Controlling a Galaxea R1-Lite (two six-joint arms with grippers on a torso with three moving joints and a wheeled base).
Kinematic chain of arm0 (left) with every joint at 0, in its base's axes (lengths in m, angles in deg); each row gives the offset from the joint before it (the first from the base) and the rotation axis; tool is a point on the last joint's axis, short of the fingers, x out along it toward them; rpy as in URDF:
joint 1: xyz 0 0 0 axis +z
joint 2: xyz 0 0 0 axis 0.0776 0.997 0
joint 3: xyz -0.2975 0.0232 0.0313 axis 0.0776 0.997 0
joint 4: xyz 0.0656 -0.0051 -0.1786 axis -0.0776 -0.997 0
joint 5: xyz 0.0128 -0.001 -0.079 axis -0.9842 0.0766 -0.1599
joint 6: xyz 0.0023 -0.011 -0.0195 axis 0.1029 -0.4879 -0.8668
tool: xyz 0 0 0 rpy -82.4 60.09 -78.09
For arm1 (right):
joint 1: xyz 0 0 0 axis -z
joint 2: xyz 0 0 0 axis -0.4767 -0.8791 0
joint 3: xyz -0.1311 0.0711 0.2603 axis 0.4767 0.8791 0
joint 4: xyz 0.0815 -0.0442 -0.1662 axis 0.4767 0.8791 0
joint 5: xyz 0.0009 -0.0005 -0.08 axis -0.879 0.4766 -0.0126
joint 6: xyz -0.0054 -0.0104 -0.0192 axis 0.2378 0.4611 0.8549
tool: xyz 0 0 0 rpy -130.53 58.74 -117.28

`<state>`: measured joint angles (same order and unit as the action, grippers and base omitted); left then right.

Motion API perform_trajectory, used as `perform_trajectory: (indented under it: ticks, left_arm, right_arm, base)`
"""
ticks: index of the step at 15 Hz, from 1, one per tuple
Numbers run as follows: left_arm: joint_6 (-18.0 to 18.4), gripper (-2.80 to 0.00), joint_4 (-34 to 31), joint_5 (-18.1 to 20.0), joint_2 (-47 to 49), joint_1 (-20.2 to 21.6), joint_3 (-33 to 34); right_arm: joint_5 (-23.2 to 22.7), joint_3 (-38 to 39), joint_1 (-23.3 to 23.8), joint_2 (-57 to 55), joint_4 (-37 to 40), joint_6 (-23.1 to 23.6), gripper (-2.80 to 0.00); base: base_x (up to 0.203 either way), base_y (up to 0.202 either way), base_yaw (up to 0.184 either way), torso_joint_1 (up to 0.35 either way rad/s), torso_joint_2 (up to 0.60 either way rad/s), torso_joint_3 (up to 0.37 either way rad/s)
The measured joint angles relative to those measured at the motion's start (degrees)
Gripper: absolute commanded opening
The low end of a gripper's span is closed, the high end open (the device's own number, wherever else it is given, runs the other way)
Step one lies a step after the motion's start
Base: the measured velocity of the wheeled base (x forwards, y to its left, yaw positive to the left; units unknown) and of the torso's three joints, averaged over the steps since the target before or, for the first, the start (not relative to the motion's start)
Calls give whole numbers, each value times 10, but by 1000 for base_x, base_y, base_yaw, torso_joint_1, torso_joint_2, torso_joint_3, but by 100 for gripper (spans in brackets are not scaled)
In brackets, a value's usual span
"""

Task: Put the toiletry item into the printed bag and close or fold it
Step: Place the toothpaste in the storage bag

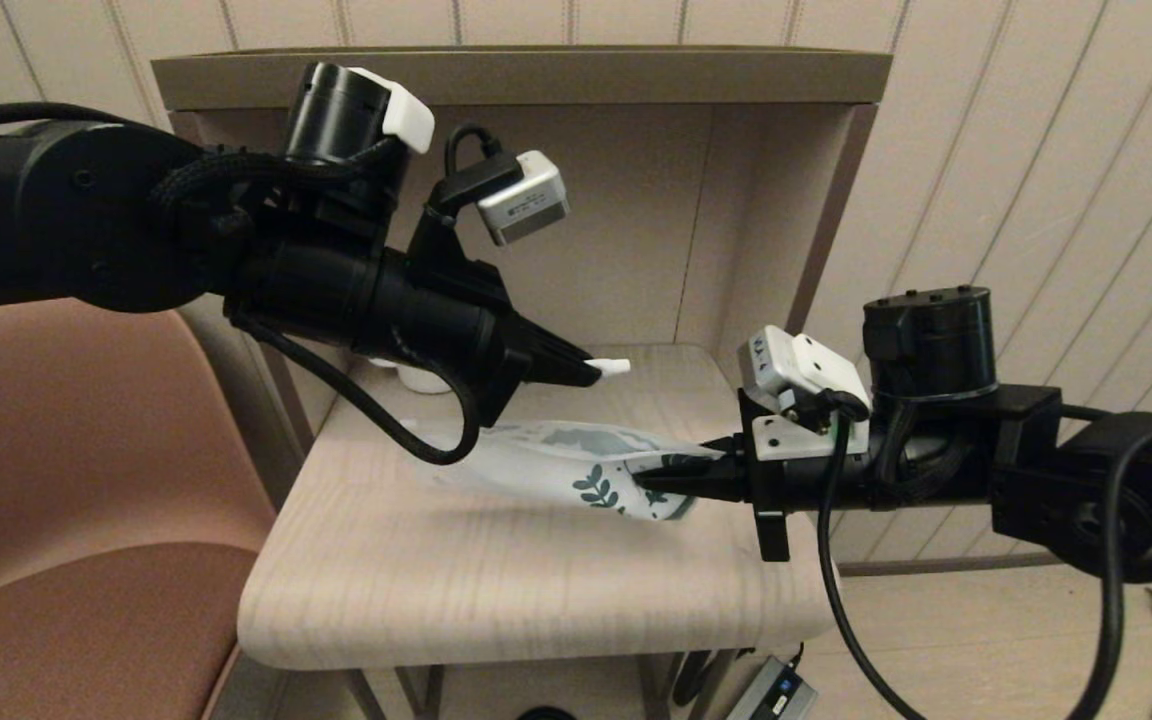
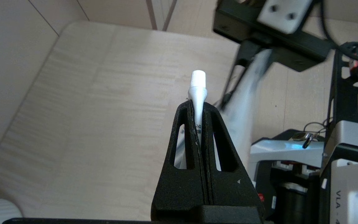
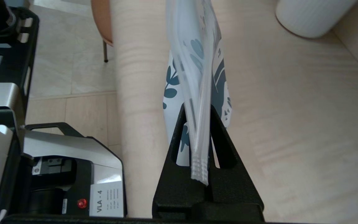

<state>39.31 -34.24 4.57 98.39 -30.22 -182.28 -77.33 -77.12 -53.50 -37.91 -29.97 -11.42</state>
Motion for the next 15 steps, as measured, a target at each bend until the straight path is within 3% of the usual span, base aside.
perform_trajectory:
  ticks: [8,15]
  left_arm:
    - [24,-280,-18,-1,-29,-10,61]
    - [25,-280,-13,-5,-8,-11,63]
  right_arm:
    - [0,-7,7,-10,2,-1,-280]
    - [0,-7,5,-9,2,-3,-280]
  base:
    - [0,0,0,0,0,0]
    - [0,0,0,0,0,0]
